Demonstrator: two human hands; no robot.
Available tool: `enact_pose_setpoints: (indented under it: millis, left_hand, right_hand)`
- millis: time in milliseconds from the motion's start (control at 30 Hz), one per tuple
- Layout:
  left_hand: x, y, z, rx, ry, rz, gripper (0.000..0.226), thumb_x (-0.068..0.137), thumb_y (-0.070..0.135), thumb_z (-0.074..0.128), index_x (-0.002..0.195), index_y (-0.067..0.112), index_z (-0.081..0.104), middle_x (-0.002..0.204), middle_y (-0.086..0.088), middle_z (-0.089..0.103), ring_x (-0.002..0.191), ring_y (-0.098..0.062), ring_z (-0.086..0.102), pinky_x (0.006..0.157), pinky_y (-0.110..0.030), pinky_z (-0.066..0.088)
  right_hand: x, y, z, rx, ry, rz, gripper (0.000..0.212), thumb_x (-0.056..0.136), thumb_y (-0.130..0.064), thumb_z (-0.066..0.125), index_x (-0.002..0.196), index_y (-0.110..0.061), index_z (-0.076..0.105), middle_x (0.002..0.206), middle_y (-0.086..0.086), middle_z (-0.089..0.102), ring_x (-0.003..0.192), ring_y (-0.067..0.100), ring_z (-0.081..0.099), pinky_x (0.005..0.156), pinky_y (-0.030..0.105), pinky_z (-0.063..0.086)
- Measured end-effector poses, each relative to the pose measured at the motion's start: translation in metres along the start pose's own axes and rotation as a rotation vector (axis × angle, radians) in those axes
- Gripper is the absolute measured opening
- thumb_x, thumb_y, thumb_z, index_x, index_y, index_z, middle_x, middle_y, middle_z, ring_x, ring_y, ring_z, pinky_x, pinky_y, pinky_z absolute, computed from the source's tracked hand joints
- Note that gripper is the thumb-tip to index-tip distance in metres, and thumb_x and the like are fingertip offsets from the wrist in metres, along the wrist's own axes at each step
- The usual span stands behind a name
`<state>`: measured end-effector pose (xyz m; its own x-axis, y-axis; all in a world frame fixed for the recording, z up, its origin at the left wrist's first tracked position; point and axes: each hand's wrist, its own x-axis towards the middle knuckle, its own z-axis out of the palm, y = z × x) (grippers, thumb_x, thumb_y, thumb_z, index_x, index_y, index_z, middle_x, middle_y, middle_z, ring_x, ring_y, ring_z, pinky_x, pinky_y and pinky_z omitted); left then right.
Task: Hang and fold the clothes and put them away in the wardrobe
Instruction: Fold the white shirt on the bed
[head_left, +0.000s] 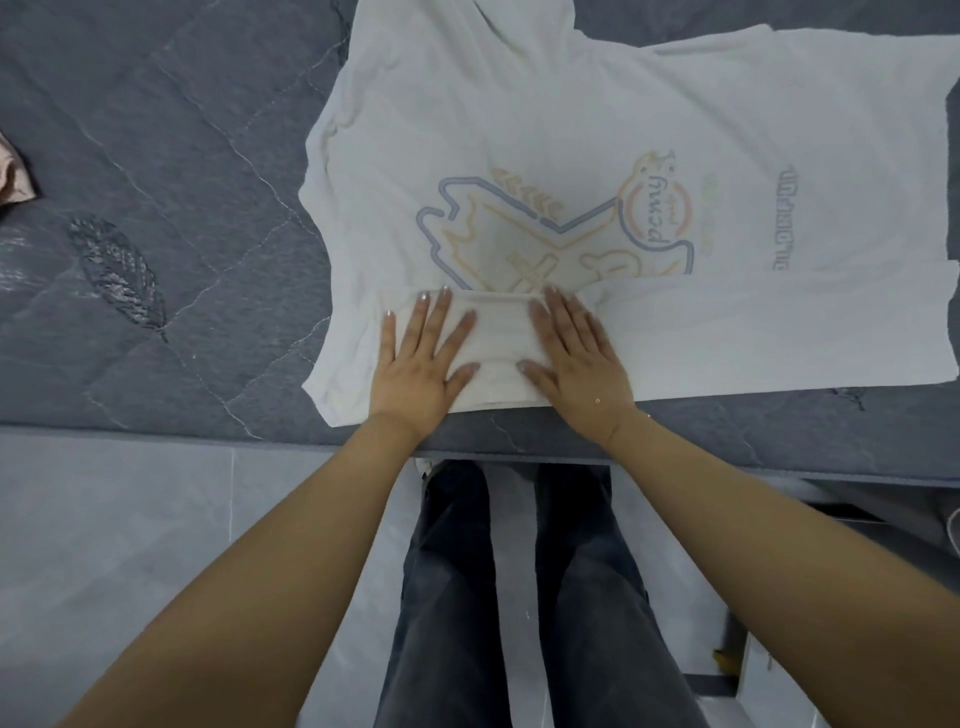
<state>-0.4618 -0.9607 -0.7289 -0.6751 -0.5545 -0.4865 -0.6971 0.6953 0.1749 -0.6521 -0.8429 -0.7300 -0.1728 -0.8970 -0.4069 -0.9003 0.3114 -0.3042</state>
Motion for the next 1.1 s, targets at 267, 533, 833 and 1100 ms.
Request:
enact_pose_setpoints:
  millis: [267, 533, 833, 1100]
  left_hand:
    - [0.007, 0.007, -0.015, 0.083, -0.083, -0.113, 0.073, 0.093, 0.069, 0.015, 0.152, 0.037, -0.012, 0.160, -0.002, -0.025, 0.146, -0.034, -0.024, 0.105, -0.066, -0.021]
    - [0.080, 0.066, -0.111, -0.008, 0.037, -0.039, 0.056, 0.096, 0.027, 0.045, 0.151, 0.022, 0.032, 0.164, -0.009, 0.000, 0.150, -0.025, 0.000, 0.121, -0.049, 0.002]
    - [0.235, 0.158, -0.171, -0.038, 0.185, -0.014, 0.050, 0.096, 0.025, 0.048, 0.144, 0.014, 0.039, 0.154, -0.010, 0.032, 0.139, -0.028, 0.030, 0.110, -0.041, 0.024]
    - [0.308, 0.155, -0.165, 0.010, 0.240, -0.088, 0.039, 0.099, 0.035, 0.049, 0.127, 0.010, 0.053, 0.134, -0.014, 0.045, 0.122, -0.033, 0.040, 0.100, -0.044, 0.028]
  right_hand:
    - [-0.009, 0.016, -0.017, -0.016, -0.062, 0.079, 0.068, 0.103, -0.045, 0.029, 0.155, -0.014, -0.001, 0.162, -0.001, -0.009, 0.150, 0.013, -0.006, 0.122, 0.042, -0.002]
    - [0.006, 0.097, -0.108, 0.397, 0.190, 0.176, 0.048, 0.099, -0.010, 0.050, 0.146, -0.006, 0.039, 0.156, 0.013, 0.029, 0.143, 0.028, 0.027, 0.117, 0.037, 0.024]
    - [0.083, 0.272, -0.188, 0.201, 0.211, 0.228, 0.039, 0.098, -0.006, 0.049, 0.137, -0.004, 0.051, 0.153, 0.015, 0.035, 0.140, 0.033, 0.032, 0.115, 0.038, 0.024]
    - [0.145, 0.378, -0.223, -0.012, 0.112, 0.259, 0.055, 0.091, -0.025, 0.062, 0.140, -0.008, 0.045, 0.140, 0.018, 0.045, 0.127, 0.037, 0.041, 0.107, 0.044, 0.028]
